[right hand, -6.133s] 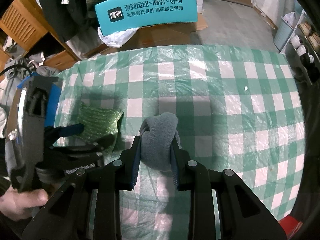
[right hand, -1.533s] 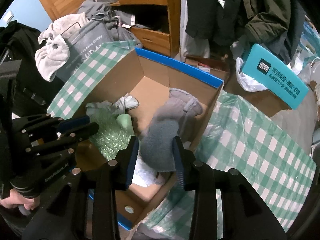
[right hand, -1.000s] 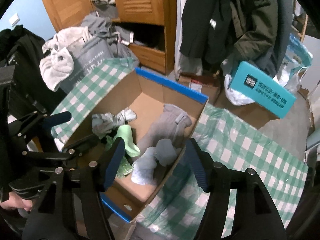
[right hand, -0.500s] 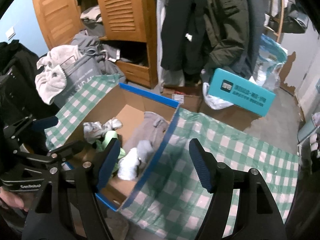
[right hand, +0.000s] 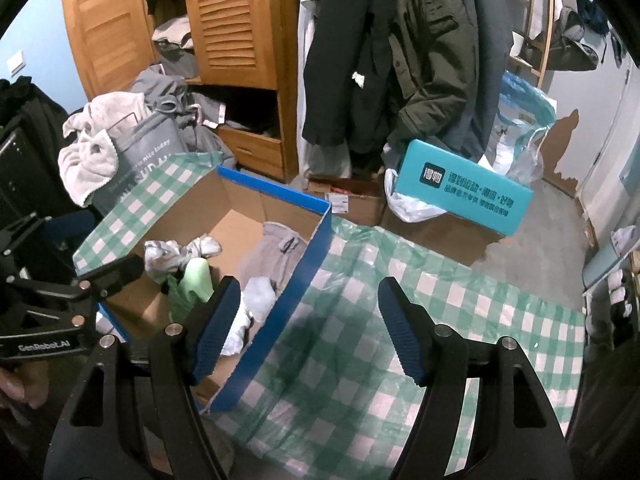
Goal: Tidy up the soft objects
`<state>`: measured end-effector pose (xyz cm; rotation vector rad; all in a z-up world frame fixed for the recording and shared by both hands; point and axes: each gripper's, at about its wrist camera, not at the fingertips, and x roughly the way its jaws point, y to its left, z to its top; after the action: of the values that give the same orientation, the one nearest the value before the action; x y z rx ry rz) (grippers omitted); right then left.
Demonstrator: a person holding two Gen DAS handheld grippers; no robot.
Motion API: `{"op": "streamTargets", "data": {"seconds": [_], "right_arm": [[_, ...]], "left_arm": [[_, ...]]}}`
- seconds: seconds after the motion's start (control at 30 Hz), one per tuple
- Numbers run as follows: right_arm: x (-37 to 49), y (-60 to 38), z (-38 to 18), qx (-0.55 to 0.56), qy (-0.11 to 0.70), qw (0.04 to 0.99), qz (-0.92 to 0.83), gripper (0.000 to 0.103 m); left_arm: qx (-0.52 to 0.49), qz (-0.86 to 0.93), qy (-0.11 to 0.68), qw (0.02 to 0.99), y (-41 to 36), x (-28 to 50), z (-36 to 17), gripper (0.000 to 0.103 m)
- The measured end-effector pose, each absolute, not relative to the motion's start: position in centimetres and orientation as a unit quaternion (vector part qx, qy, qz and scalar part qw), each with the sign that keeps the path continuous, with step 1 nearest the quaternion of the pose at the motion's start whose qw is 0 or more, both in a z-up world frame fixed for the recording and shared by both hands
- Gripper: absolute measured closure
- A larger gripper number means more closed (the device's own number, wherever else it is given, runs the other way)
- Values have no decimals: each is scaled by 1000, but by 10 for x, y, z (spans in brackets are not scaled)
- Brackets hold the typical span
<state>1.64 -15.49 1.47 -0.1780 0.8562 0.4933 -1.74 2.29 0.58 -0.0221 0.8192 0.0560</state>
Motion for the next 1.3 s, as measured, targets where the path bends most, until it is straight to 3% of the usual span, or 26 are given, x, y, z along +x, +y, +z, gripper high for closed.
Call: {"op": "streamTargets", "data": {"seconds": [1.3], "right_arm": [[25,-174,3,-81,417,876,230,32]], "left_arm": [[16,32,416,909,14,-16,-6,10]]}}
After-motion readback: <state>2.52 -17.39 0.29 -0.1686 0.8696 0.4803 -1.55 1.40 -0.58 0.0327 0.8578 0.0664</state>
